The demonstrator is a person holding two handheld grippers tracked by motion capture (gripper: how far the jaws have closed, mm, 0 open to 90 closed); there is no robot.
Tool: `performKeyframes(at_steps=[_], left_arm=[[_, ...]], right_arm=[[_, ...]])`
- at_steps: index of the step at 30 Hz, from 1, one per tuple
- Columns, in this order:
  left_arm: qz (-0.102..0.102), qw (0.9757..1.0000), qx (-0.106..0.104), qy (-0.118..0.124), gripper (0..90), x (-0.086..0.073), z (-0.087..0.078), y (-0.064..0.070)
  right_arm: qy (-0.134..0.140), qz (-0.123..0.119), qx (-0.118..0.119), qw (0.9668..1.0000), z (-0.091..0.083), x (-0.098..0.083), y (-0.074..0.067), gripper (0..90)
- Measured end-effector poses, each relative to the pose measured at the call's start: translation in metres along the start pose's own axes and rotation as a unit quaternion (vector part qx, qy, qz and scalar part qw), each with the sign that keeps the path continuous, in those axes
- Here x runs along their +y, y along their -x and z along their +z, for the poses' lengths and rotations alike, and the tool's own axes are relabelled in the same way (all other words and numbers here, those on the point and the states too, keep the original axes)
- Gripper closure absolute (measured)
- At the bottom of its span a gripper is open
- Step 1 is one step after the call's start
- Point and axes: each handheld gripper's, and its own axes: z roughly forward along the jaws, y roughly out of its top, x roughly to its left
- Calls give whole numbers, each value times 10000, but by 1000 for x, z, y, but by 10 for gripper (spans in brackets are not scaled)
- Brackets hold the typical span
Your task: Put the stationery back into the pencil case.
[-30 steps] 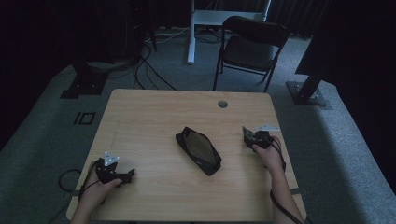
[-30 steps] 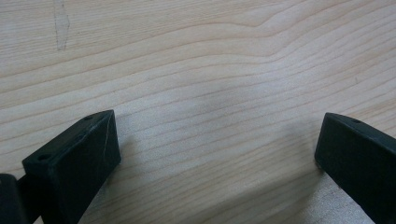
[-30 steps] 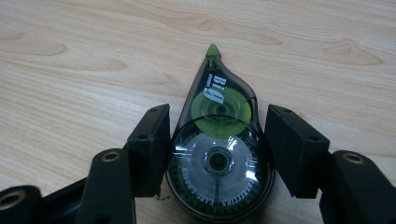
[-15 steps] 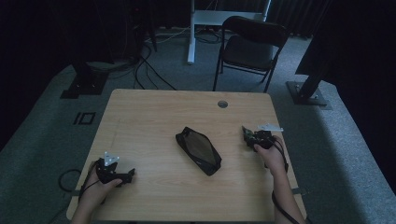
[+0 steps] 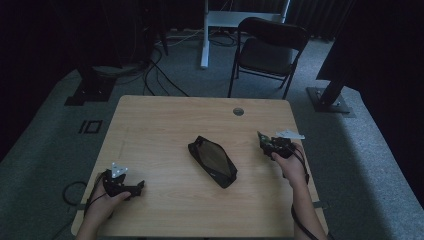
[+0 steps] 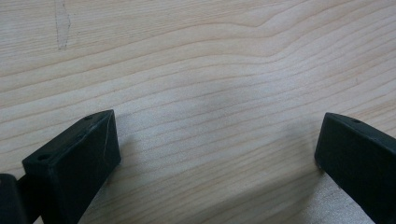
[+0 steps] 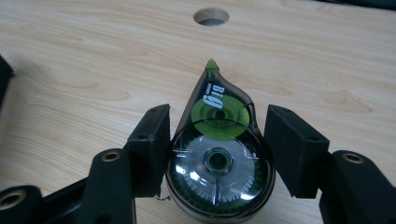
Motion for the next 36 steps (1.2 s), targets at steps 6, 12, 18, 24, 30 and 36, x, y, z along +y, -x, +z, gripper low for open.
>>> performKeyframes(at_steps=[6,12,18,24,30,36], left_arm=[[0,10000,-1,0,2,0,0,0],[0,10000,0,-1,2,0,0,0],[0,10000,0,-1,2,0,0,0],[0,10000,-1,-1,2,0,0,0],[5,10000,3,3,2,0,0,0],[5,10000,3,5,2,0,0,0]], right_arm=[[193,-70,143,9997,-10,11,-12,417],[389,-215,299,9986,-19,24,-28,416],[502,-287,436,9974,-22,30,-40,417],[706,-396,653,9946,-28,41,-61,417],[754,-547,875,9918,-32,48,-85,417],[812,-630,1073,9889,-36,52,-107,417]])
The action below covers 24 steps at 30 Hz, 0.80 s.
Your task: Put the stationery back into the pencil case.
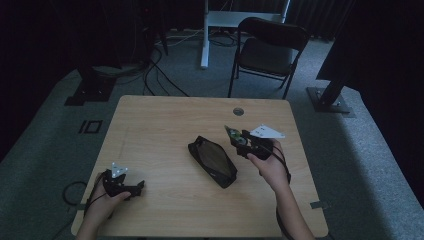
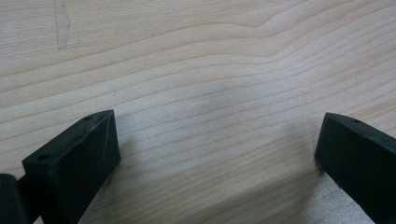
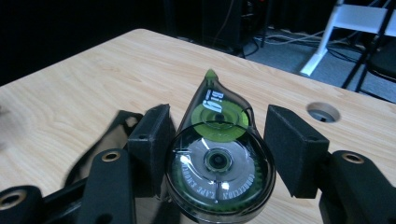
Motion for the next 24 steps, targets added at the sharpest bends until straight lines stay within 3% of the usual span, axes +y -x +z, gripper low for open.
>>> performKeyframes(at_steps=[10,24], left_arm=[[1,10000,1,1,2,0,0,0],[1,10000,0,0,2,0,0,0]], right_arm=[[-84,-128,217,9996,6,3,-32,417],[-393,-176,417,9982,27,-5,-53,417]])
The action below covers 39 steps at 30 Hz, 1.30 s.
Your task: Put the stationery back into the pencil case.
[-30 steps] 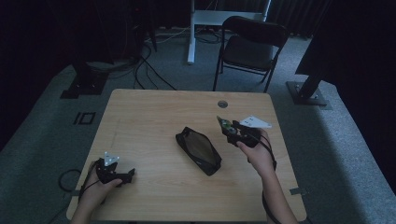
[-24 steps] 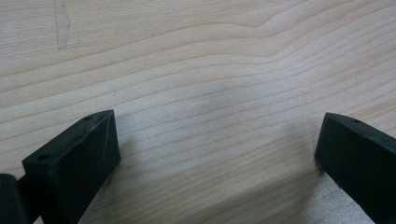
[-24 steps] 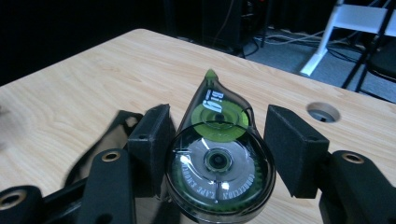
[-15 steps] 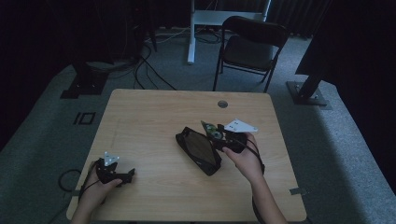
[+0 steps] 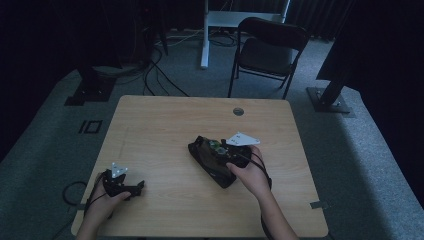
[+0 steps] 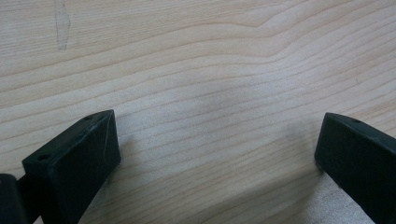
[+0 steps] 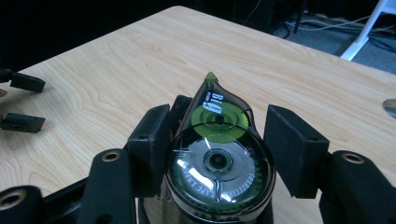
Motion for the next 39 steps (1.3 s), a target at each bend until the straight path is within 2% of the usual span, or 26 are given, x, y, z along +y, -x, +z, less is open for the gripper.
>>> performKeyframes(at_steps=[14,20,32,39], left_arm=[[7,10000,-1,-6,2,0,0,0],[-6,10000,-5,-4,2,0,0,0],[-7,10000,-5,-3,2,0,0,0],[-7,10000,-4,-3,2,0,0,0]], right_arm=[[-494,-17,73,9988,24,-8,-1,417],[-680,58,91,9976,33,-13,-1,417],[-1130,103,109,9935,51,-16,-2,417],[-1296,177,55,9914,59,-18,-4,417]])
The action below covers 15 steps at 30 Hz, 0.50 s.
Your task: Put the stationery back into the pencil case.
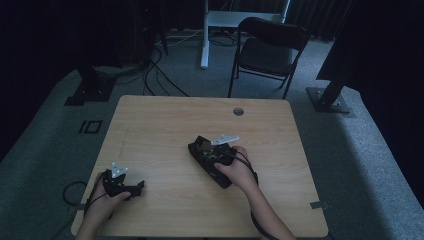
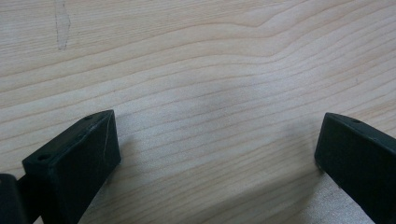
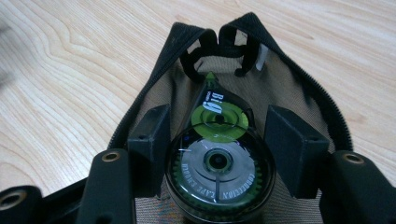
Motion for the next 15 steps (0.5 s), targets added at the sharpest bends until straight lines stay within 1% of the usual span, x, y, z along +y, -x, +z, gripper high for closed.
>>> performKeyframes(at_steps=[1,5,7,12,15], left_arm=[[1,10000,0,-1,2,0,0,0],[1,10000,1,0,2,0,0,0],[1,10000,0,-1,2,0,0,0],[1,10000,1,0,2,0,0,0],[1,10000,0,-1,2,0,0,0]], right_arm=[[14,37,5,10000,1,0,0,416],[2,35,-31,10000,3,-1,-1,416],[-17,37,-6,10000,3,0,-1,416],[-61,35,-33,10000,4,0,-1,415],[-52,69,-9,10000,4,0,-1,414]])
